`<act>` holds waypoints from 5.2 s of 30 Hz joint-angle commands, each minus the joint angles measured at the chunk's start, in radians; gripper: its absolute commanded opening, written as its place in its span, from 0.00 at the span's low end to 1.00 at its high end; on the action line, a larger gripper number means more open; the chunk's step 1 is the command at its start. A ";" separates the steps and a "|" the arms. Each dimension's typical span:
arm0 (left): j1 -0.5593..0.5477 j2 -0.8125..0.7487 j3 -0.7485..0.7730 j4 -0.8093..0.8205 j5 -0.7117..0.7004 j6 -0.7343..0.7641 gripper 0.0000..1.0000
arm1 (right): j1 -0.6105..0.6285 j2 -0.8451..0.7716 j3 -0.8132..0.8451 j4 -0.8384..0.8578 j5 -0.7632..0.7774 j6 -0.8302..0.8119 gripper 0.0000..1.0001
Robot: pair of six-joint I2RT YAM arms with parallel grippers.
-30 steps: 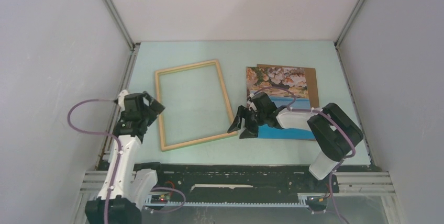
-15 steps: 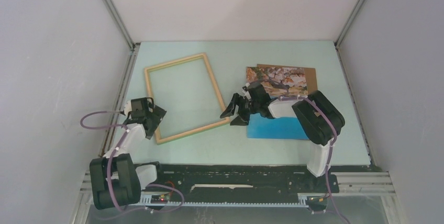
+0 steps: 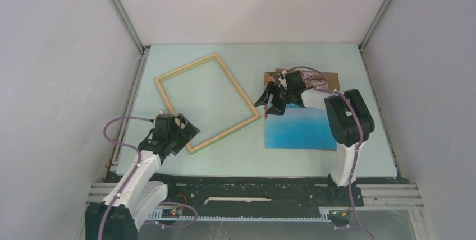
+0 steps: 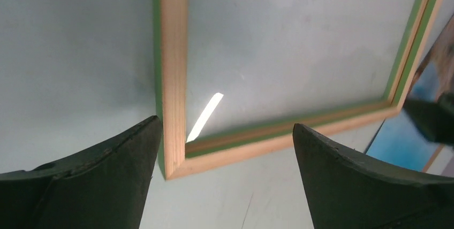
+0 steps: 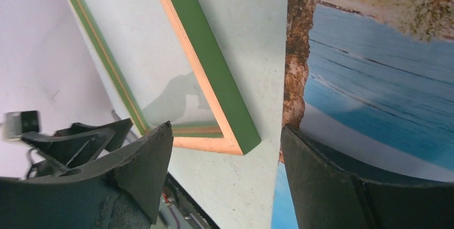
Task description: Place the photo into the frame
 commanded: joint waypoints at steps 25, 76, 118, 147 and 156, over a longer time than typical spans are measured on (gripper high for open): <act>-0.613 0.888 0.882 -0.257 -0.027 0.819 0.68 | -0.073 -0.435 -0.283 -0.199 -0.118 -0.189 0.83; -0.433 0.267 0.454 -0.197 0.133 0.596 0.78 | 0.356 -0.072 -0.033 -0.254 0.536 0.716 0.59; -0.555 0.594 0.663 -0.262 -0.112 0.616 0.73 | 0.278 -0.205 0.048 -0.357 0.379 0.603 0.00; 0.260 0.614 0.477 0.080 0.095 0.144 1.00 | 0.167 0.240 0.595 -0.501 0.201 -0.461 0.80; 0.032 0.448 0.425 0.025 -0.070 0.396 0.99 | 0.149 0.085 0.459 -0.575 0.335 -0.369 0.79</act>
